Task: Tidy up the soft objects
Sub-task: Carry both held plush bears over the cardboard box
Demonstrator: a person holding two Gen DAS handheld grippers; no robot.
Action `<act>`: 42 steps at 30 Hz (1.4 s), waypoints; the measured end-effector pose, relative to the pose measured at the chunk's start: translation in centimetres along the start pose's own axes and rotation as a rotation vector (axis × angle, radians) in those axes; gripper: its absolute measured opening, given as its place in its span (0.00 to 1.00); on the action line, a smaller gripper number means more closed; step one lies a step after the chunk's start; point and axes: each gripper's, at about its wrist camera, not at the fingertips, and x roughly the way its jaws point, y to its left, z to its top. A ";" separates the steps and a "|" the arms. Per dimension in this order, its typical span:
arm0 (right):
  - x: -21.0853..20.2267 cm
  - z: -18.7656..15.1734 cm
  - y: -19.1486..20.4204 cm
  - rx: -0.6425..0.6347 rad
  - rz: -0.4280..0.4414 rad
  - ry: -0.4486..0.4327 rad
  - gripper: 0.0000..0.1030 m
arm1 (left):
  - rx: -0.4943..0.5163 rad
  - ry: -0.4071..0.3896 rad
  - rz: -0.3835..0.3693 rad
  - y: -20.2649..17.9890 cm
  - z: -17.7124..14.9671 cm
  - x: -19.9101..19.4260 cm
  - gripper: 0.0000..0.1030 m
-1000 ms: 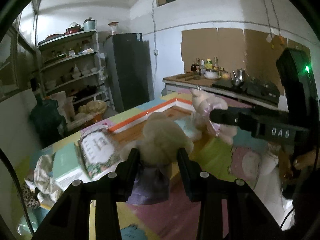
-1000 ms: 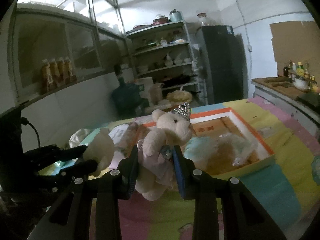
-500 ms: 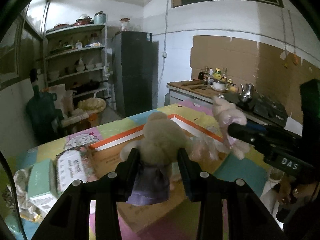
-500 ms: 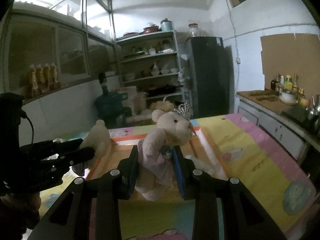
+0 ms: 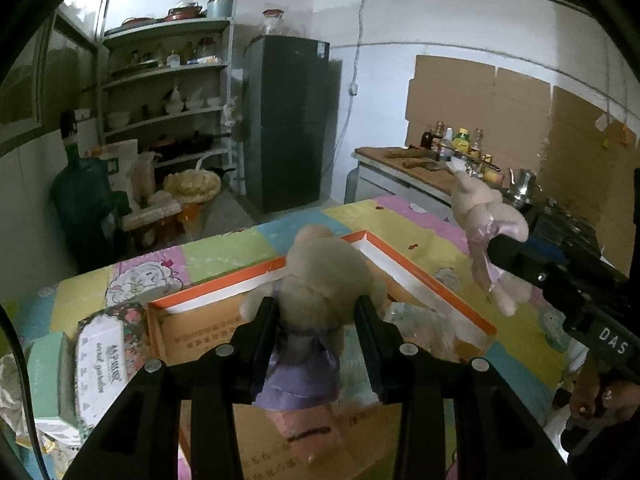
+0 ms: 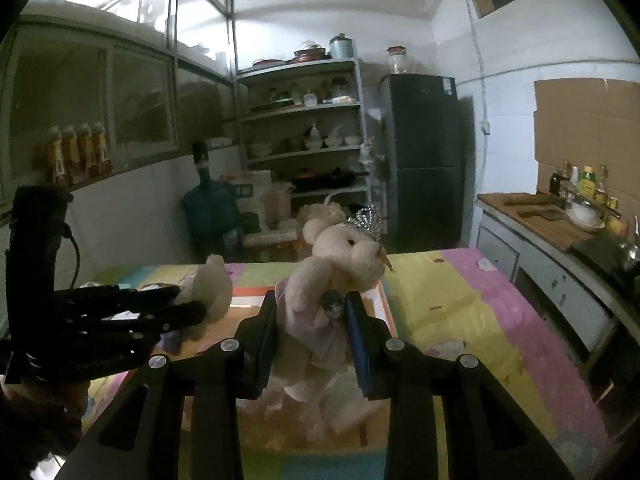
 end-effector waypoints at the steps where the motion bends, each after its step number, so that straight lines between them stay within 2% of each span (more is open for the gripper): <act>1: 0.5 0.3 -0.3 -0.004 0.009 0.006 0.32 | -0.004 0.005 0.004 -0.1 0.2 0.4 0.39; 10: 4.7 1.6 -2.1 -0.004 0.052 0.078 0.32 | -0.041 0.073 0.025 0.0 1.6 4.1 0.39; 19: 9.0 1.3 -3.5 0.010 0.084 0.175 0.32 | -0.062 0.131 0.032 0.1 1.9 7.0 0.39; 42: 12.5 -0.5 -4.1 -0.002 0.112 0.286 0.32 | -0.079 0.227 0.040 0.1 2.0 10.7 0.39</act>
